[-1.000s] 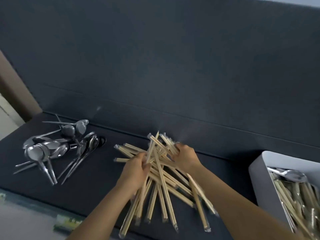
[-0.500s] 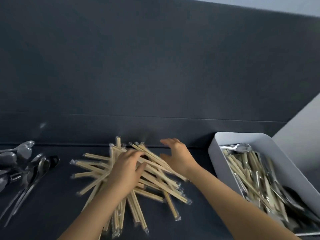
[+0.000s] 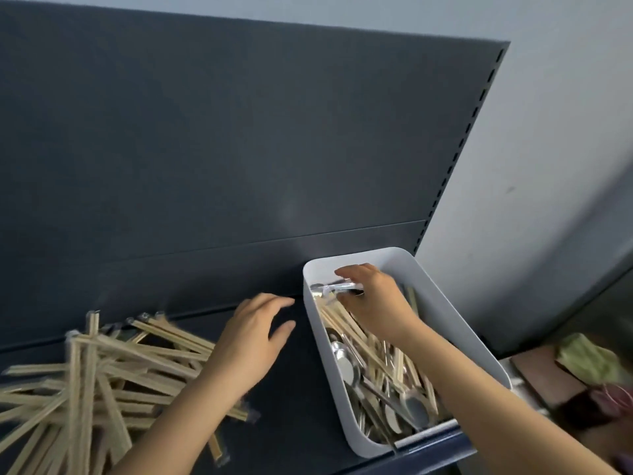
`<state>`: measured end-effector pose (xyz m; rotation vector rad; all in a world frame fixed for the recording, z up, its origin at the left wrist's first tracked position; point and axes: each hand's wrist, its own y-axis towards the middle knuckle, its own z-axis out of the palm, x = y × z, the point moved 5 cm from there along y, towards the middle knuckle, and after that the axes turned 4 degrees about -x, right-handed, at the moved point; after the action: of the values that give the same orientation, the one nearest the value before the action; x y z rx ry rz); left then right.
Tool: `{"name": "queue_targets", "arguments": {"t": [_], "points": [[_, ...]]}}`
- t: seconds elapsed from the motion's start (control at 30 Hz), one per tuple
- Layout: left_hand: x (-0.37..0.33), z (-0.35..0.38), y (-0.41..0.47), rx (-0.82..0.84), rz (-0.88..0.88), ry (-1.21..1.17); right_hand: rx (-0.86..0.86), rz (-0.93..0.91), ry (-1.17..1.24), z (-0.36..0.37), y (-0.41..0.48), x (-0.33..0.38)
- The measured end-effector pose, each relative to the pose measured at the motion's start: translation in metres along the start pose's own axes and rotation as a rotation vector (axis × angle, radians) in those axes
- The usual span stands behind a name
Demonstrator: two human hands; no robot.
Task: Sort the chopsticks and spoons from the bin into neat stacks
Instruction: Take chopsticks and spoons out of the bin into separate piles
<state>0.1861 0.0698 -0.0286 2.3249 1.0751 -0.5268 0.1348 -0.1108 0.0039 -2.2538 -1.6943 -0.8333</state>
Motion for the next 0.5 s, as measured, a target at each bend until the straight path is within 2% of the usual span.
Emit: {"name": "queue_targets", "arguments": {"t": [0.3, 0.5], "points": [[-0.083, 0.076, 0.031, 0.102, -0.075, 0.021, 0.225, -0.004, -0.033, -0.035, 0.011, -0.112], [-0.104, 0.127, 0.043, 0.299, -0.196, 0.06, 0.347, -0.097, 0.002, -0.032, 0.017, -0.138]]}}
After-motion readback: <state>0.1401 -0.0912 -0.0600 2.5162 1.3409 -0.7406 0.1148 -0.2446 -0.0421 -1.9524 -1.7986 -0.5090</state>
